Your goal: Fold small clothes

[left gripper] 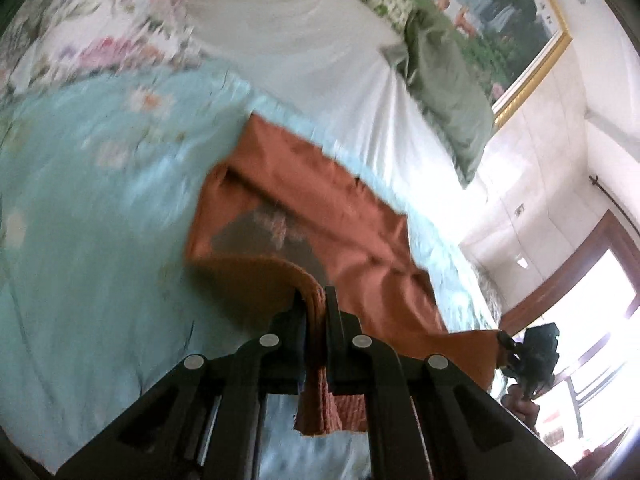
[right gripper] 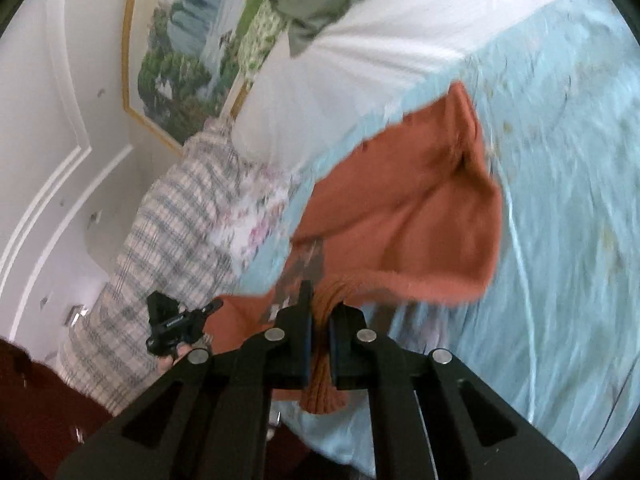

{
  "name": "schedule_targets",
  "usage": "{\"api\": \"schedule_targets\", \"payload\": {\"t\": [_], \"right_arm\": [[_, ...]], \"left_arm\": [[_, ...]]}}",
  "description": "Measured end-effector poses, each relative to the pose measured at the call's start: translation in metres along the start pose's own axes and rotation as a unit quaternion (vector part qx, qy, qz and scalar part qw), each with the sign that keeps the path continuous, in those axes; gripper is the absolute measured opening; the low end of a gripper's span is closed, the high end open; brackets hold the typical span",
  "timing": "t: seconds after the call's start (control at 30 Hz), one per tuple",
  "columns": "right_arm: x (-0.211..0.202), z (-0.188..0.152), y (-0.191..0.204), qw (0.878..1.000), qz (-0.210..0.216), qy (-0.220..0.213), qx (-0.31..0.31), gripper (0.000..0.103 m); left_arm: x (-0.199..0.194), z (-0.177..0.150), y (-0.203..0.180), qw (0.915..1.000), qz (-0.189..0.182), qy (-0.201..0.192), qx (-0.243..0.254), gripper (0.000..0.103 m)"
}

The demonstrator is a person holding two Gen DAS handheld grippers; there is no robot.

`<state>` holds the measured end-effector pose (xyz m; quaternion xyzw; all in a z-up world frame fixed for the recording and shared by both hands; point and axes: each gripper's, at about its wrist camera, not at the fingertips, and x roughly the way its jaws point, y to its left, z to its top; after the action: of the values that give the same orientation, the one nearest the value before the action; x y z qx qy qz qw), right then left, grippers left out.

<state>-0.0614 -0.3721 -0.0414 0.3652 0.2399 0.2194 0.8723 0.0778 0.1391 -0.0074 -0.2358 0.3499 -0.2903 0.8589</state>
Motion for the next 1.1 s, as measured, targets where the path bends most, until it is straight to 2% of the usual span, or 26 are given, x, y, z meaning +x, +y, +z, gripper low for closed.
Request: {"api": "schedule_targets", "payload": {"t": [0.13,0.4,0.53,0.63,0.87,0.97,1.03,1.07,1.1], "right_arm": [[0.013,0.043,-0.013,0.999,-0.035,-0.029,0.002,0.007],[0.065,0.129,-0.045,0.994,-0.097,-0.045,0.004,0.007],[0.101,0.168,-0.064,0.991,-0.132,-0.035,0.005,0.007],[0.129,0.189,-0.082,0.986,-0.163,-0.025,0.006,0.007],[0.185,0.202,-0.131,0.976,-0.217,0.027,0.022,0.008],[0.202,0.2,-0.146,0.971,-0.233,0.053,0.031,0.009],[0.201,0.198,-0.152,0.971,-0.228,0.061,0.05,0.01],[0.195,0.198,-0.151,0.971,-0.226,0.054,0.057,0.016],[0.188,0.197,-0.147,0.97,-0.231,0.045,0.057,0.021]], "left_arm": [[0.027,0.036,-0.015,0.9991,0.027,-0.023,0.021,0.005],[0.101,0.127,-0.036,0.9913,0.098,-0.064,0.06,0.005],[0.15,0.164,-0.027,0.9885,0.127,-0.061,0.056,0.005],[0.192,0.185,-0.01,0.9868,0.148,-0.043,0.048,0.005],[0.267,0.194,0.032,0.9788,0.2,0.013,0.041,0.005],[0.287,0.192,0.047,0.9765,0.211,0.033,0.03,0.006],[0.29,0.188,0.053,0.9766,0.209,0.047,0.02,0.007],[0.286,0.185,0.054,0.9782,0.201,0.049,0.013,0.011],[0.282,0.183,0.053,0.9798,0.193,0.05,0.011,0.021]]}}
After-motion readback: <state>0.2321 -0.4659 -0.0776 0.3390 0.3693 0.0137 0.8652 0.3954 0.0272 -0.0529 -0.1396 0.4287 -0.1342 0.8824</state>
